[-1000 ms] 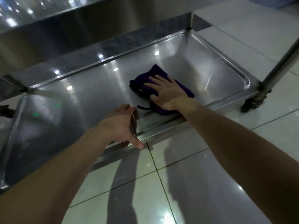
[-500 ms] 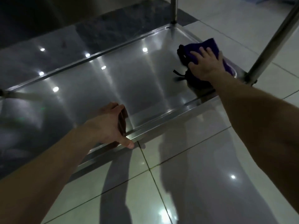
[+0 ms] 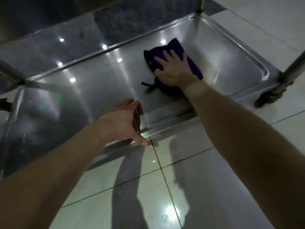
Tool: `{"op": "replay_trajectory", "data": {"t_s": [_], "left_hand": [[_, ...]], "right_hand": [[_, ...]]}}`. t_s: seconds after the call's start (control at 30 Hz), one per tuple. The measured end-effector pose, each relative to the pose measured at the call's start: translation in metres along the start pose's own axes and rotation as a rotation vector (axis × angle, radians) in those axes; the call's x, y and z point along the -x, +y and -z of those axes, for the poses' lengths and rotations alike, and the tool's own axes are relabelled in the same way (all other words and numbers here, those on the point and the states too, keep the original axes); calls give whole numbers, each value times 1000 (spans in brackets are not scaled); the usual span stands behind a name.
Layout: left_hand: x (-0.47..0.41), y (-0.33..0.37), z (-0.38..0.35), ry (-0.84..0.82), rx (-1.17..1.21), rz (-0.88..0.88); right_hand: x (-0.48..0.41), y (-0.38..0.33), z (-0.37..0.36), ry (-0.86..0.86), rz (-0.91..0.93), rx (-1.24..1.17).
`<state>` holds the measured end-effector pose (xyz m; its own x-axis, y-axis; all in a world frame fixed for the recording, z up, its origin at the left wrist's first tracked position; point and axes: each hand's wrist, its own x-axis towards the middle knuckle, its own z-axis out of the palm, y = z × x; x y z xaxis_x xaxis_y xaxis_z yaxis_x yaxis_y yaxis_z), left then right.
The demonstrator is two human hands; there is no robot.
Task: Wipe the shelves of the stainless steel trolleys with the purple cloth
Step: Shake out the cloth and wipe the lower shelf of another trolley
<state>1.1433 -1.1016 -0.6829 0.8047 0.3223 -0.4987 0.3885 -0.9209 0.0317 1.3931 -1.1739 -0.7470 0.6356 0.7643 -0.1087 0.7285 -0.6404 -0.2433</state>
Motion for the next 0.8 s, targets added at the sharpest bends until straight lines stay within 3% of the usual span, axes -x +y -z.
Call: {"op": "replay_trajectory", "data": {"t_s": [0.1,0.23,0.53,0.63,0.8], "left_hand": [[1,1,3,-22,-46,7],[4,6,6,-21,-86,-12],[-1,3,1,-19,-45,-1],[-6,-1,-2,-26,-12,5],[-14,-3,-2,-43,37,13]], "right_hand": [[72,-7,-20,-6,135,28],[130,42,-14,-89,273,-21],[94,200,31,-6,-158,26],[45,193,32,28,-226,54],[-24,121,31,-18,-240,20]]}}
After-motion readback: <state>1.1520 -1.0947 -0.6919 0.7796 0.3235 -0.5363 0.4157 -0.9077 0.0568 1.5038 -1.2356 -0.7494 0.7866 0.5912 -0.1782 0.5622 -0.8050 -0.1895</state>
